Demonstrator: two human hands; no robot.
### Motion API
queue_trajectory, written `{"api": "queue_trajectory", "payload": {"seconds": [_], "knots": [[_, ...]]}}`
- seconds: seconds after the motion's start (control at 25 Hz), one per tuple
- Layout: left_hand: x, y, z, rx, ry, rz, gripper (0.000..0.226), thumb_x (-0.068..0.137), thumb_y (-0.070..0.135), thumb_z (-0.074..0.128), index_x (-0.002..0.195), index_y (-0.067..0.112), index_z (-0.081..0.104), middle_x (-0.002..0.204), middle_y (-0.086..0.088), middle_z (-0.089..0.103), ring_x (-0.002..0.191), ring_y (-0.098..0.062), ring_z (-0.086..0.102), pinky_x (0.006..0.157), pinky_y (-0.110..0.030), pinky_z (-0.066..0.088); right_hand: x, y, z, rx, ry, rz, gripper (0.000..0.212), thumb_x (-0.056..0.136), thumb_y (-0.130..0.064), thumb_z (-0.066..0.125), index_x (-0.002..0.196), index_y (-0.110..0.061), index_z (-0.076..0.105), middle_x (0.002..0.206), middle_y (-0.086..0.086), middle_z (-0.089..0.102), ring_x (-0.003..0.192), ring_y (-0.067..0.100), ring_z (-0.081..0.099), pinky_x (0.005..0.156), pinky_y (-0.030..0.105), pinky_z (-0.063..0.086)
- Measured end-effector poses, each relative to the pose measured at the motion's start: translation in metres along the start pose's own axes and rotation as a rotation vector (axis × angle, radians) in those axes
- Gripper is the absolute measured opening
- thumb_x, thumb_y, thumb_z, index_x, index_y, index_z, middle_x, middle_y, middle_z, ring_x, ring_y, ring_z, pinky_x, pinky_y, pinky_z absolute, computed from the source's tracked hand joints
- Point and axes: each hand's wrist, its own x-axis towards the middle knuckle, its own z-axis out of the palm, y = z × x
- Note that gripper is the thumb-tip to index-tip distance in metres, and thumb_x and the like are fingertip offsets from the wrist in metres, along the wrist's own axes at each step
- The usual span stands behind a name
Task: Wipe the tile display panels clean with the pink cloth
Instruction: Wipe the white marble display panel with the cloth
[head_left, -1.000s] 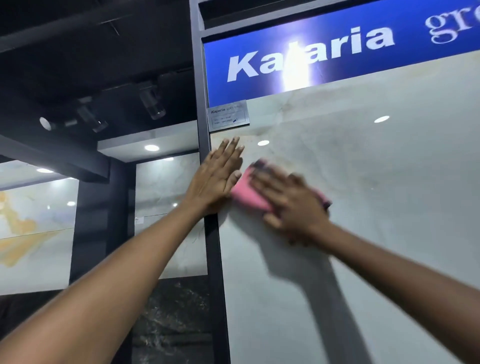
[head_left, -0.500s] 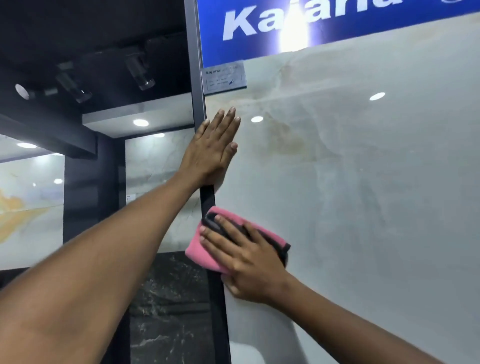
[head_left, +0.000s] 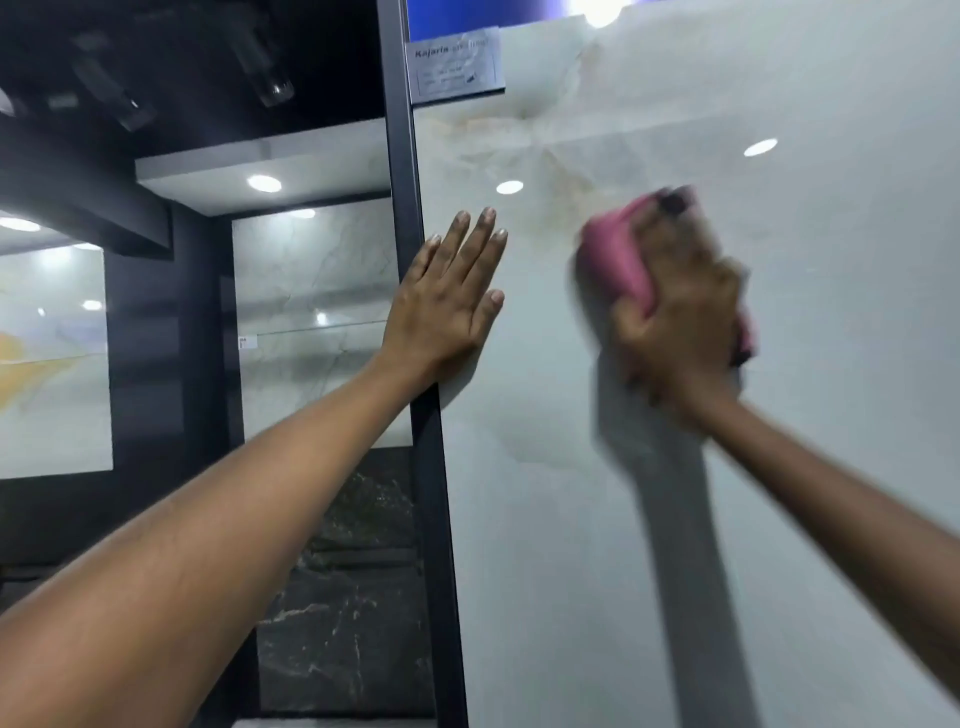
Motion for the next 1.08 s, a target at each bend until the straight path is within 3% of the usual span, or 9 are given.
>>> {"api": "queue_trajectory", "payload": {"seconds": [0.16, 0.24, 0.4, 0.56, 0.68, 0.8, 0.88, 0.96, 1.08], "knots": [[-0.001, 0.003, -0.014, -0.016, -0.092, 0.005, 0.061, 0.099, 0.041, 0.020, 0.154, 0.013, 0.021, 0.161, -0.009, 0.018, 0.149, -0.026, 0.014, 0.118, -0.034, 0.003, -0.163, -0.092, 0.014, -0.012, -0.329, -0.720, 0.071, 0.076, -0.033, 0.049, 0.144, -0.015, 0.047, 0.152, 0.004, 0.041, 0.142, 0.030, 0.033, 0.108, 0.043, 0.025], [-0.008, 0.010, -0.019, -0.031, -0.073, -0.012, 0.061, 0.100, 0.039, 0.024, 0.153, 0.010, 0.022, 0.161, -0.013, 0.018, 0.149, -0.030, 0.013, 0.119, -0.038, 0.001, -0.153, -0.078, 0.010, -0.013, -0.418, -0.844, 0.071, 0.075, -0.033, 0.044, 0.144, -0.017, 0.046, 0.152, 0.004, 0.041, 0.141, 0.030, 0.036, 0.104, 0.040, 0.028], [-0.065, 0.038, -0.007, -0.110, -0.002, -0.057, 0.059, 0.100, 0.033, 0.032, 0.151, 0.006, 0.027, 0.159, -0.015, 0.022, 0.148, -0.031, 0.017, 0.119, -0.040, 0.007, -0.056, 0.028, -0.013, -0.039, -0.152, -0.365, 0.074, 0.074, -0.029, 0.053, 0.145, -0.016, 0.041, 0.147, 0.015, 0.045, 0.135, 0.039, 0.042, 0.108, 0.045, 0.033], [-0.079, 0.039, 0.006, -0.027, -0.010, -0.056, 0.058, 0.101, 0.036, 0.028, 0.152, 0.009, 0.027, 0.159, -0.011, 0.024, 0.148, -0.028, 0.019, 0.120, -0.040, 0.007, -0.002, 0.072, -0.043, -0.075, -0.002, 0.237, 0.074, 0.077, -0.033, 0.046, 0.150, -0.026, 0.036, 0.157, -0.008, 0.030, 0.145, 0.022, 0.023, 0.107, 0.033, 0.019], [-0.081, 0.041, 0.006, -0.027, 0.002, -0.055, 0.057, 0.100, 0.034, 0.031, 0.152, 0.009, 0.029, 0.159, -0.011, 0.025, 0.147, -0.028, 0.020, 0.119, -0.040, 0.008, -0.083, 0.020, -0.013, -0.003, -0.057, 0.033, 0.069, 0.076, -0.032, 0.050, 0.142, -0.012, 0.049, 0.148, 0.011, 0.046, 0.139, 0.033, 0.037, 0.111, 0.041, 0.028], [-0.080, 0.040, 0.001, -0.021, -0.006, -0.042, 0.057, 0.100, 0.034, 0.032, 0.151, 0.008, 0.030, 0.158, -0.013, 0.027, 0.147, -0.029, 0.022, 0.119, -0.039, 0.007, -0.222, -0.063, 0.001, 0.027, -0.344, -0.659, 0.067, 0.075, -0.030, 0.053, 0.140, -0.013, 0.052, 0.147, 0.007, 0.047, 0.140, 0.032, 0.037, 0.108, 0.044, 0.032], [-0.078, 0.043, -0.005, -0.015, -0.009, -0.048, 0.056, 0.101, 0.033, 0.030, 0.151, 0.007, 0.029, 0.158, -0.015, 0.027, 0.147, -0.030, 0.020, 0.120, -0.038, 0.002, -0.253, -0.082, -0.002, 0.009, -0.497, -0.947, 0.069, 0.077, -0.031, 0.053, 0.145, -0.020, 0.045, 0.153, -0.001, 0.040, 0.143, 0.027, 0.031, 0.106, 0.043, 0.028], [-0.091, 0.054, -0.007, -0.059, 0.009, -0.059, 0.057, 0.100, 0.031, 0.034, 0.150, 0.005, 0.029, 0.157, -0.018, 0.025, 0.147, -0.031, 0.017, 0.120, -0.039, 0.000, -0.218, -0.054, -0.010, 0.095, -0.455, -0.903, 0.065, 0.077, -0.025, 0.052, 0.142, -0.017, 0.046, 0.149, 0.002, 0.045, 0.139, 0.026, 0.035, 0.103, 0.040, 0.031], [-0.131, 0.078, 0.001, -0.100, -0.026, -0.013, 0.058, 0.099, 0.032, 0.034, 0.151, 0.006, 0.025, 0.158, -0.017, 0.023, 0.147, -0.029, 0.015, 0.121, -0.042, 0.004, -0.131, 0.036, -0.032, 0.023, -0.192, -0.346, 0.066, 0.076, -0.027, 0.050, 0.140, -0.011, 0.047, 0.144, 0.011, 0.048, 0.133, 0.033, 0.043, 0.105, 0.041, 0.031]]}}
